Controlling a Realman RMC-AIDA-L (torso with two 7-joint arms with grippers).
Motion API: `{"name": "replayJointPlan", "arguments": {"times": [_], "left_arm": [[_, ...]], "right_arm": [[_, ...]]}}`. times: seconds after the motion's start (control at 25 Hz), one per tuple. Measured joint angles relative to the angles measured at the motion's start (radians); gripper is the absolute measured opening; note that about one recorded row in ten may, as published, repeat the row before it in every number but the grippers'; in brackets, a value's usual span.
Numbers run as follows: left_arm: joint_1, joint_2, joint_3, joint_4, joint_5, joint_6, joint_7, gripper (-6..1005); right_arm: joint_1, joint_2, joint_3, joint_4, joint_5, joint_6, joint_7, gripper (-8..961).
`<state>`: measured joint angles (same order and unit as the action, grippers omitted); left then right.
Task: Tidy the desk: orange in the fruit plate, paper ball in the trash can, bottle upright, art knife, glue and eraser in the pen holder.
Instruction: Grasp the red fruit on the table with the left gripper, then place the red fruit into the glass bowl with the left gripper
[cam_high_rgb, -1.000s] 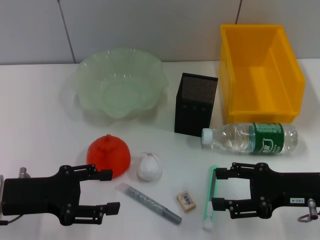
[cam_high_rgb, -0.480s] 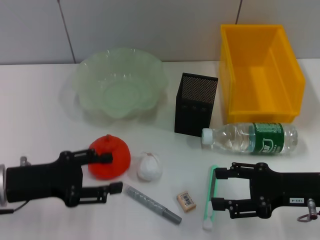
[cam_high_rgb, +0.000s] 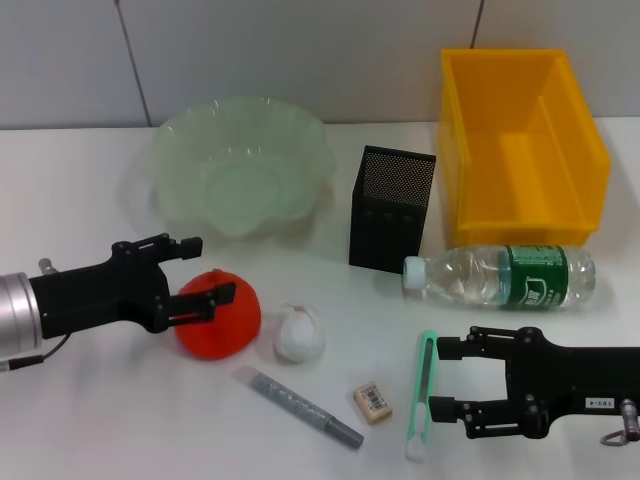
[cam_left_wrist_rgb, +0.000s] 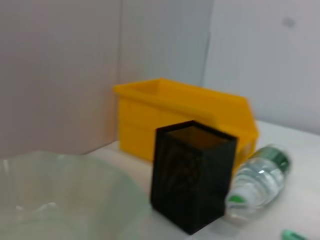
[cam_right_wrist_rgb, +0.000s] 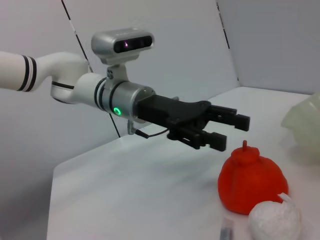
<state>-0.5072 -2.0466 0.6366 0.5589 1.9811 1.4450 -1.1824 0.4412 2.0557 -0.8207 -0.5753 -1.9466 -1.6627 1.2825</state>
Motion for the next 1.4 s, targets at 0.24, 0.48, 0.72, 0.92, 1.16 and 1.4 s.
{"name": "replayJointPlan", "arguments": {"times": [0.24, 0.48, 0.72, 0.92, 1.16, 1.4], "left_arm": [[-0.006, -0.007, 0.020, 0.001, 0.010, -0.066, 0.000, 808], [-0.009, -0.011, 0.077, -0.005, 0.012, -0.129, -0.008, 808], [-0.010, -0.015, 0.081, -0.014, 0.012, -0.173, -0.003, 808], [-0.009, -0.015, 0.092, -0.024, 0.013, -0.174, 0.000, 680], [-0.006, -0.015, 0.089, -0.027, 0.004, -0.169, -0.007, 496], [-0.006, -0.015, 0.086, -0.022, -0.001, -0.141, -0.020, 324]], "right_arm": [[0.002, -0.001, 0.000, -0.003, 0.000, 0.000, -0.001, 801], [0.007, -0.002, 0.000, -0.005, 0.000, 0.000, -0.002, 801], [0.010, -0.003, 0.000, -0.005, 0.000, 0.002, -0.002, 800], [0.011, -0.003, 0.000, -0.005, -0.001, 0.012, -0.002, 800], [0.012, -0.003, 0.000, -0.003, -0.003, 0.013, -0.002, 800], [0.006, -0.003, 0.000, -0.001, -0.003, 0.014, -0.002, 799]]}}
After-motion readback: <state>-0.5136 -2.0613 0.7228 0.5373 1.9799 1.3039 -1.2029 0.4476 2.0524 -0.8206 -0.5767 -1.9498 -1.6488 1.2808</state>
